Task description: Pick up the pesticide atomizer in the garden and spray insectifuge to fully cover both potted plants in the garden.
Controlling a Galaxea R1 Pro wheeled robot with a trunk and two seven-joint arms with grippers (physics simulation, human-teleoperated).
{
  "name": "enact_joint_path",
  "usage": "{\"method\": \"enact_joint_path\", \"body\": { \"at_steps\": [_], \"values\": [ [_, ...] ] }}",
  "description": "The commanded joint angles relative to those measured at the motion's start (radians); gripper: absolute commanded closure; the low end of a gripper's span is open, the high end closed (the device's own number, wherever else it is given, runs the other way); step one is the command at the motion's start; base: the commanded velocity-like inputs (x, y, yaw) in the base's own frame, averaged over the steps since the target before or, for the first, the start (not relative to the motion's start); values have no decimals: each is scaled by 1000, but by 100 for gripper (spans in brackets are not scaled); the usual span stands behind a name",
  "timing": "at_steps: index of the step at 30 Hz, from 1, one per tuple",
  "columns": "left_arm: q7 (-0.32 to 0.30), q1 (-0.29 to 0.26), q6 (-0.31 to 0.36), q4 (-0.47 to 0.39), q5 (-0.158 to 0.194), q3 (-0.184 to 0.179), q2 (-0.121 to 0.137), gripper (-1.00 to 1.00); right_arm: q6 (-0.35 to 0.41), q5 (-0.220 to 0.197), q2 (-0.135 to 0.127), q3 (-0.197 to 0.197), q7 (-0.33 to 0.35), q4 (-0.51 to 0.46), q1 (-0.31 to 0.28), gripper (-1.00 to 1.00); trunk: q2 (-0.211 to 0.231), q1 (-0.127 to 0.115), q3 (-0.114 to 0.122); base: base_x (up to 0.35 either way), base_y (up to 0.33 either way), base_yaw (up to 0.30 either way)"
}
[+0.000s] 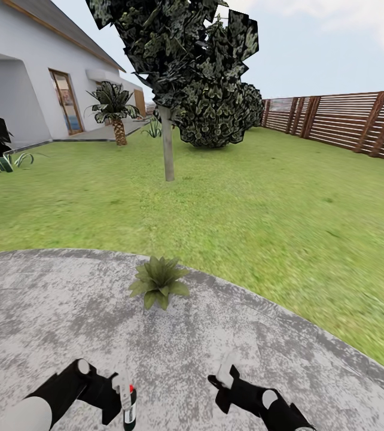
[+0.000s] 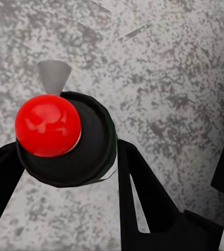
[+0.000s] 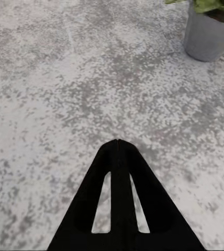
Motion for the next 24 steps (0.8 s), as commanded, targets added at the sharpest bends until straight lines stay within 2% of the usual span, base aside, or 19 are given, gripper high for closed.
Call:
{"method": "enact_joint_path", "body": {
  "at_steps": [1, 3, 6, 14, 17, 24],
  "values": [
    [-3, 0, -5, -2, -9, 0, -2, 100, -4, 7, 4, 9, 12, -2, -1, 100, 0, 0, -1, 0, 0, 0],
    [-9, 0, -4, -1, -37, -15, -7, 100, -4, 6, 14, 64, 33, -2, -1, 100, 0, 0, -1, 0, 0, 0],
    [-22, 2, -2, -1, -76, -32, -24, 100, -3, 5, 25, 90, 44, -3, -1, 100, 0, 0, -1, 0, 0, 0],
    [-22, 4, 1, 0, -88, -36, -63, 100, -4, 5, 25, 95, 85, -4, -2, 100, 0, 0, -1, 0, 0, 0],
    [-16, 4, 33, -3, -137, -36, -98, 100, -2, 5, 25, 95, 87, -4, -2, 100, 0, 0, -1, 0, 0, 0],
    [-13, 5, 34, -3, -149, -36, -125, 100, -2, 5, 25, 96, 92, -2, -4, 100, 0, 0, -1, 0, 0, 0]
  ]
}}
